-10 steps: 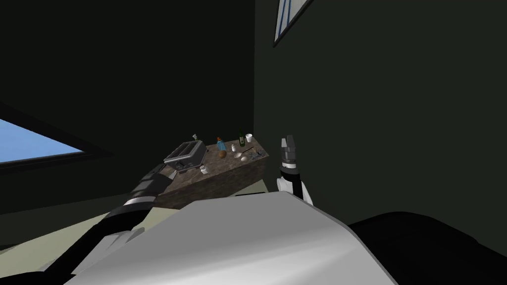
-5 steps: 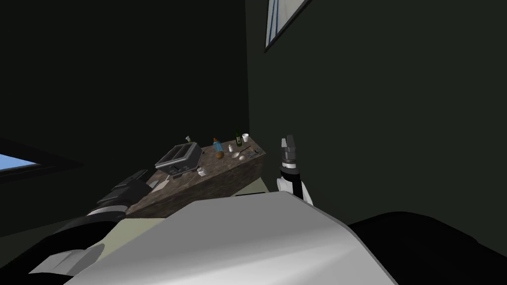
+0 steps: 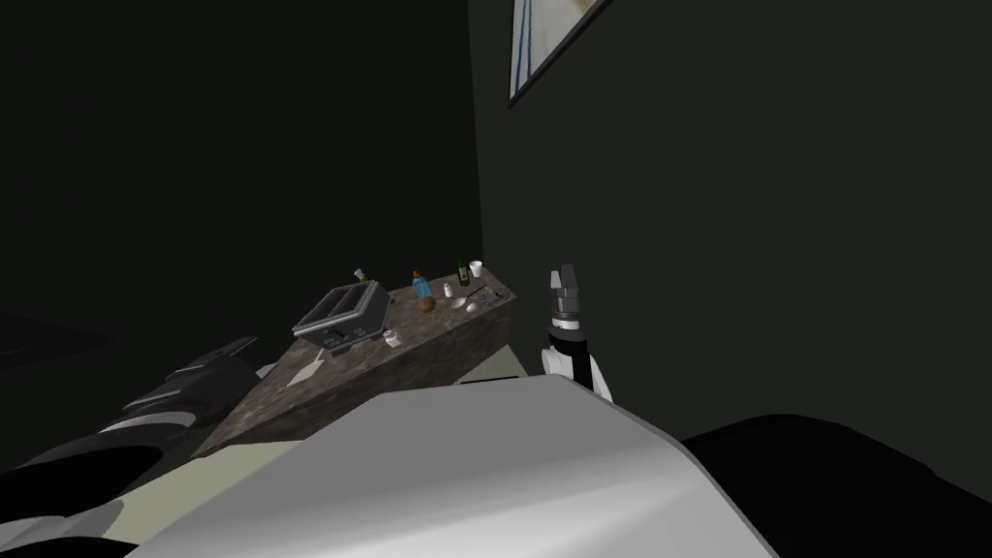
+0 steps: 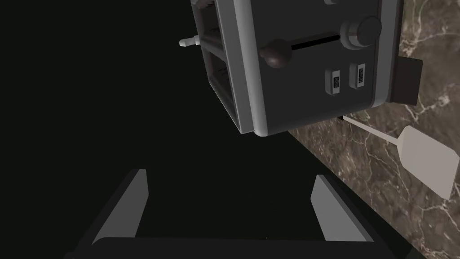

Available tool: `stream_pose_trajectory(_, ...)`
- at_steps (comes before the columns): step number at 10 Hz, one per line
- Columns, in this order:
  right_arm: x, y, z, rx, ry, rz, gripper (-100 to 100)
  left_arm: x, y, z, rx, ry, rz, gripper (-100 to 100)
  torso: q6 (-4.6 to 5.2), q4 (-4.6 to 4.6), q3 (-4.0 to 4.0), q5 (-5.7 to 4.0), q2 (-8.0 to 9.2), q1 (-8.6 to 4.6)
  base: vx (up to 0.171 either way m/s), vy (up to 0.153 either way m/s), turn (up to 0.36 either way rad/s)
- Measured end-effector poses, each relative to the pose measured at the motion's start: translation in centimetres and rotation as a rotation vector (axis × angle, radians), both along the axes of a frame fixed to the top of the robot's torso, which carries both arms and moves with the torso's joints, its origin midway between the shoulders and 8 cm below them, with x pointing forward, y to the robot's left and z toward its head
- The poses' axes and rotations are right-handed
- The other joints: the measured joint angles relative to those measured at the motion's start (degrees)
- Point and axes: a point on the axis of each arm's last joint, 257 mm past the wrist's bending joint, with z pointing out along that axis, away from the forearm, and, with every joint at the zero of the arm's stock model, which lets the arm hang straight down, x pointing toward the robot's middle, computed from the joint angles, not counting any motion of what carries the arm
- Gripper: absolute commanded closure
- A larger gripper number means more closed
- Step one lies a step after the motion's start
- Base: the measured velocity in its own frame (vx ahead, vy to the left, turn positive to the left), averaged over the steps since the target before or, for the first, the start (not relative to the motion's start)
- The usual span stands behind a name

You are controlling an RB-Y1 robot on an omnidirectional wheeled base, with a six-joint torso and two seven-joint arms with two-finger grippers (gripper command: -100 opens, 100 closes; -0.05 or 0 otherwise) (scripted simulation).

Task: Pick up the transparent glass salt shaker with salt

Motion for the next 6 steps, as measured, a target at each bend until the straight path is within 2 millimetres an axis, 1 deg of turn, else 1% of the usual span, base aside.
stream_pose_trajectory(1, 0.0, 0.0, 0.0, 0.0, 0.0, 0.0, 0, -1.3, 2.0, 0.3, -0.007, 0.033, 0.04, -100, 0.09, 0.0, 0.02, -0.02, 0.05, 0.04, -0.054, 0.053, -0.179)
stream_pose_trajectory(2, 0.0, 0.0, 0.0, 0.0, 0.0, 0.0, 0, -1.6, 3.1, 0.7, -0.006, 0.052, 0.059, -100, 0.02, 0.01, 0.02, 0.01, 0.04, 0.05, -0.027, 0.021, 0.03)
stream_pose_trajectory(3, 0.0, 0.0, 0.0, 0.0, 0.0, 0.0, 0, -1.4, 3.5, 1.0, 0.001, 0.064, 0.058, -100, 0.0, 0.0, -0.01, -0.01, -0.02, -0.04, -0.051, 0.03, -0.32)
stream_pose_trajectory(4, 0.0, 0.0, 0.0, 0.0, 0.0, 0.0, 0, -2.7, 5.4, 1.2, -0.005, 0.093, 0.098, -100, 0.08, -0.01, 0.0, -0.02, 0.03, -0.01, -0.057, 0.045, -0.212)
stream_pose_trajectory(5, 0.0, 0.0, 0.0, 0.0, 0.0, 0.0, 0, -2.8, 6.6, 2.0, -0.003, 0.108, 0.118, -100, 0.03, 0.0, 0.01, 0.0, 0.02, 0.02, -0.025, 0.027, 0.017)
stream_pose_trajectory(6, 0.0, 0.0, 0.0, 0.0, 0.0, 0.0, 0, -2.4, 6.8, 2.5, 0.004, 0.119, 0.116, -100, -0.01, -0.01, -0.02, 0.0, -0.05, -0.03, -0.041, 0.034, -0.323)
